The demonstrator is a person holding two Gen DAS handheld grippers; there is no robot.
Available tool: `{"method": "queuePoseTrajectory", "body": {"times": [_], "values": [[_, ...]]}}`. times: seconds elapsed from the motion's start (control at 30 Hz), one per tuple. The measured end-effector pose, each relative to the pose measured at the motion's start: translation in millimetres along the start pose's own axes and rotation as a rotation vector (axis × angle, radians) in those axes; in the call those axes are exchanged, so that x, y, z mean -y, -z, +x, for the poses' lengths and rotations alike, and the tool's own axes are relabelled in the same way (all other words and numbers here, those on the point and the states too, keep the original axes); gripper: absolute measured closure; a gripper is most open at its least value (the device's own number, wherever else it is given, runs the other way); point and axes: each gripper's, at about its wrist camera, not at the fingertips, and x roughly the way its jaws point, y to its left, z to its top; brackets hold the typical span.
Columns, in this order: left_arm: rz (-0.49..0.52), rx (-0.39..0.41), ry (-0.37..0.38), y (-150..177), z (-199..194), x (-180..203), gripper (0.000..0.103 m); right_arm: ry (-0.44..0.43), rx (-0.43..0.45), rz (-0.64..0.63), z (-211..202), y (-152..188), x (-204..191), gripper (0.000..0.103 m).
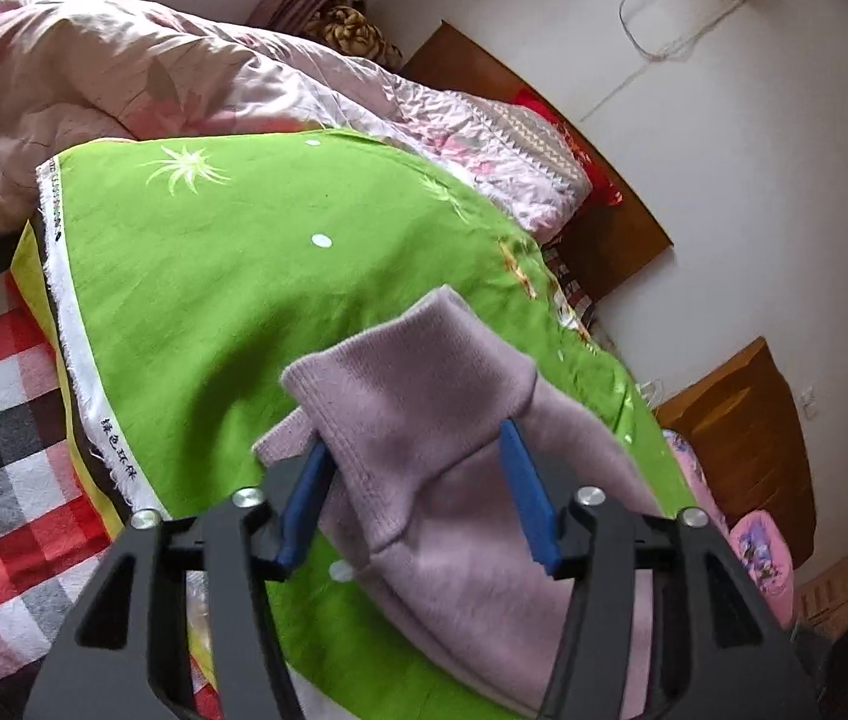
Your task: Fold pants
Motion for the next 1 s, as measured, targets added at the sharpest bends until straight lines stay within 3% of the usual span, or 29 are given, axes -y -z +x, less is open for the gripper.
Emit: {"method": "queuePoseTrajectory", "body": {"times": [0.07, 0.2, 0.33, 0.4, 0.5, 0.6, 0.67, 0.73, 0.8, 0.9, 1.0], "values": [[0.02, 0.029, -0.045, 1.6, -0.3, 2.8, 0.095, -0.023, 0.019, 0.007, 24.8, -35.5, 22.7, 0.061], [0.155, 0.133, -0.132, 15.7, -18.2, 26.7, 0.098, -0.088, -0.002, 0.02, 107.7, -120.0, 64.6, 0.074], [0.564, 0.295, -0.295, 54.5, -33.8, 90.5, 0.098, -0.112, -0.084, -0.018, 180.5, -167.3, 69.7, 0.076], [0.766, 0.34, -0.325, 79.3, -32.9, 113.6, 0.098, -0.152, -0.147, -0.033, 211.5, -177.3, 67.4, 0.076], [1.04, 0.306, -0.351, 116.8, -17.8, 136.9, 0.098, -0.256, -0.247, -0.032, 237.3, -179.3, 63.9, 0.075], [1.232, 0.221, -0.373, 144.8, 5.0, 142.8, 0.098, -0.365, -0.27, -0.059, 232.6, -177.0, 54.4, 0.074], [1.297, 0.178, -0.373, 154.0, 14.8, 142.3, 0.098, -0.384, -0.264, -0.088, 224.3, -177.5, 47.3, 0.068], [1.3, 0.164, -0.353, 153.8, 16.2, 144.4, 0.098, -0.385, -0.272, -0.104, 214.0, -183.5, 38.8, 0.04], [1.299, 0.145, -0.345, 150.2, 18.0, 144.0, 0.098, -0.366, -0.293, -0.179, 206.8, -186.5, 23.0, 0.03], [1.313, 0.144, -0.349, 153.7, 20.5, 145.9, 0.098, -0.343, -0.313, -0.334, 194.6, -190.0, -11.5, 0.031], [1.318, 0.148, -0.353, 154.3, 21.1, 144.8, 0.098, -0.238, -0.38, -0.511, 198.6, -180.3, -41.8, 0.047]]}}
